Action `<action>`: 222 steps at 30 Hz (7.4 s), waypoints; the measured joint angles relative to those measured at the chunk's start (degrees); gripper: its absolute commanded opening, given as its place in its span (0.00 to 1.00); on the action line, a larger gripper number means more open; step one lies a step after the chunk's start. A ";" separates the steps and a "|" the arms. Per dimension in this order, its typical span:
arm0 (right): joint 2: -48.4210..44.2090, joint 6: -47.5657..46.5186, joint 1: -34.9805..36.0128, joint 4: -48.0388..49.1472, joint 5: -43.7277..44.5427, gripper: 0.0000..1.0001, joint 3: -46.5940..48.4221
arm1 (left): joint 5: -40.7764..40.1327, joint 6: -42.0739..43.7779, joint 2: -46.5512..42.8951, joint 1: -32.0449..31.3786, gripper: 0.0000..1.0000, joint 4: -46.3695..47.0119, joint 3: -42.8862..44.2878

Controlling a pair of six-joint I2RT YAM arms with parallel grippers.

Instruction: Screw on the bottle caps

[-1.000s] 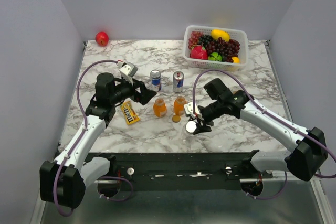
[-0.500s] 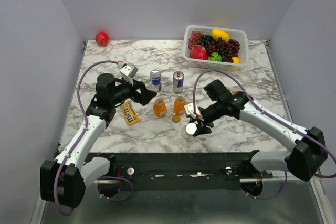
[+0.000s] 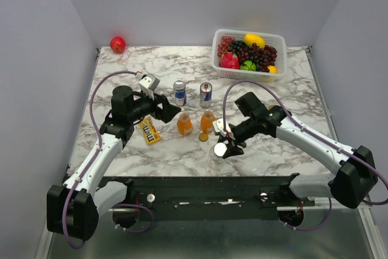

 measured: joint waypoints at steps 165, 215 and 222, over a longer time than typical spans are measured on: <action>-0.70 9.05 -7.98 13.40 7.43 0.53 -3.74 | 5.27 15.02 2.10 -14.34 0.99 -7.10 -1.55; 0.24 12.11 -16.46 15.06 8.48 0.56 -2.16 | 6.23 13.60 3.76 -14.34 0.99 -5.35 -1.55; 0.24 12.63 -16.59 15.17 8.48 0.60 -2.16 | 6.58 13.29 4.00 -14.34 0.99 -5.03 -1.55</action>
